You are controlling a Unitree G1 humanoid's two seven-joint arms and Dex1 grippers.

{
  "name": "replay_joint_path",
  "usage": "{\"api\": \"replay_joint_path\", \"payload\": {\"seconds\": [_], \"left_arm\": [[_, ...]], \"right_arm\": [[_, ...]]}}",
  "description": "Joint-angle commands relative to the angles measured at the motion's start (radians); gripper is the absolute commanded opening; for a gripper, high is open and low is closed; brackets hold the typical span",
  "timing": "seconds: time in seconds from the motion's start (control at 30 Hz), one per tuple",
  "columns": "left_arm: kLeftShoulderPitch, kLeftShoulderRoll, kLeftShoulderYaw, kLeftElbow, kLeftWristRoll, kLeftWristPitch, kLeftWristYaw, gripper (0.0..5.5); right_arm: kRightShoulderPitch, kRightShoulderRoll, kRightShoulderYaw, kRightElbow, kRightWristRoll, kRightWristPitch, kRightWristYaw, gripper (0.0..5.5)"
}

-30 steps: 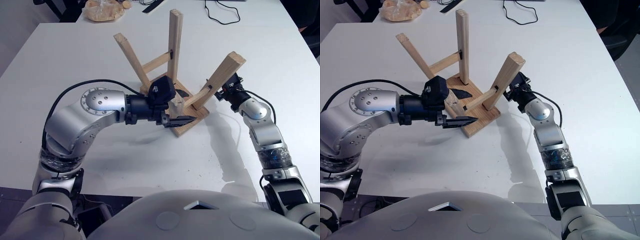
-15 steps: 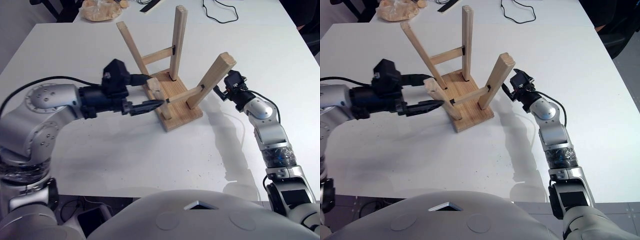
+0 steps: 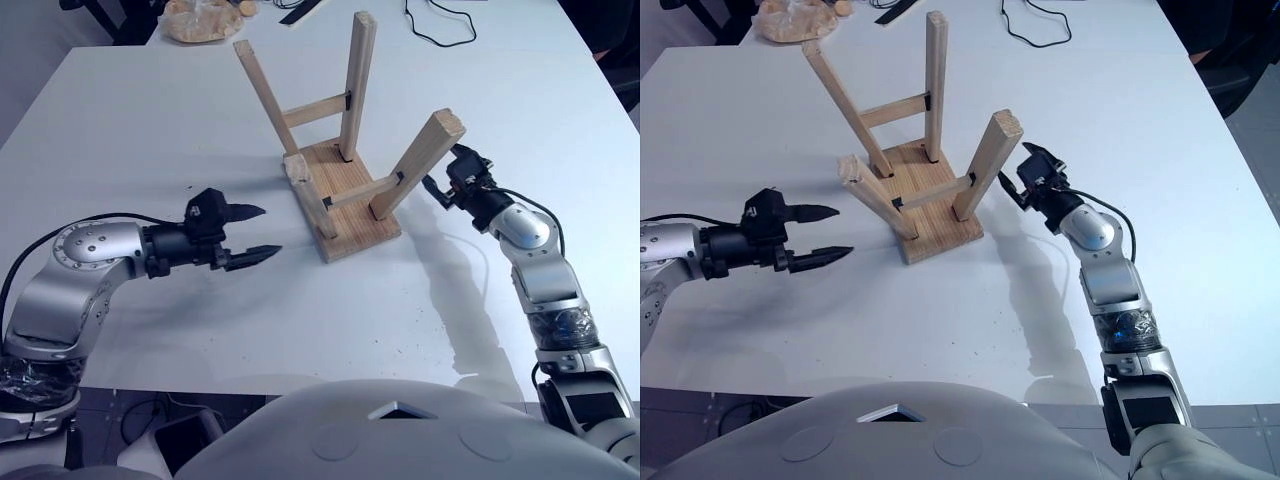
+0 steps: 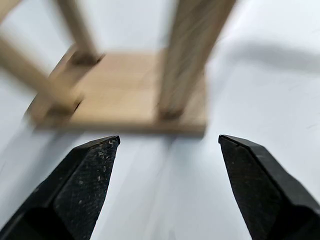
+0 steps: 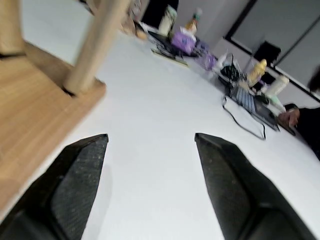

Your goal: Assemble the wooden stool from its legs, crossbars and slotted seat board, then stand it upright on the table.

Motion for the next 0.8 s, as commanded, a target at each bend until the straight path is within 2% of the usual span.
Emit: {"api": "replay_joint_path", "payload": {"seconds": [0.03, 0.17, 0.23, 0.37, 0.47, 0.57, 0.7, 0.8], "left_arm": [[0.019, -0.045, 0.015, -0.043, 0.001, 0.038, 0.104, 3.67], [0.049, -0.121, 0.058, -0.058, 0.005, 0.068, 0.248, 3.67], [0.078, -0.141, 0.055, -0.114, 0.007, 0.059, 0.282, 3.67], [0.134, -0.206, 0.061, -0.242, 0.009, 0.080, 0.400, 3.67], [0.207, -0.215, 0.072, -0.313, 0.016, 0.069, 0.418, 3.67], [0.245, -0.216, 0.087, -0.332, 0.022, 0.070, 0.438, 3.67], [0.253, -0.212, 0.043, -0.286, 0.078, 0.044, 0.452, 3.67], [0.243, -0.203, -0.007, -0.185, 0.163, -0.019, 0.443, 3.67]], "right_arm": [[-0.005, 0.007, -0.009, -0.098, 0.011, 0.069, 0.004, 3.21], [0.087, 0.028, 0.097, -0.278, 0.043, 0.156, 0.069, 3.21], [0.106, 0.023, 0.107, -0.312, 0.019, 0.180, 0.059, 3.21], [0.123, 0.005, 0.003, -0.333, -0.011, 0.241, -0.018, 3.21], [0.153, 0.014, -0.082, -0.376, -0.032, 0.295, -0.091, 3.21], [0.191, 0.033, -0.113, -0.432, -0.051, 0.320, -0.140, 3.21], [0.215, 0.025, -0.061, -0.426, -0.061, 0.327, -0.118, 3.21], [0.250, -0.085, 0.007, -0.389, -0.077, 0.323, 0.007, 3.21]]}}
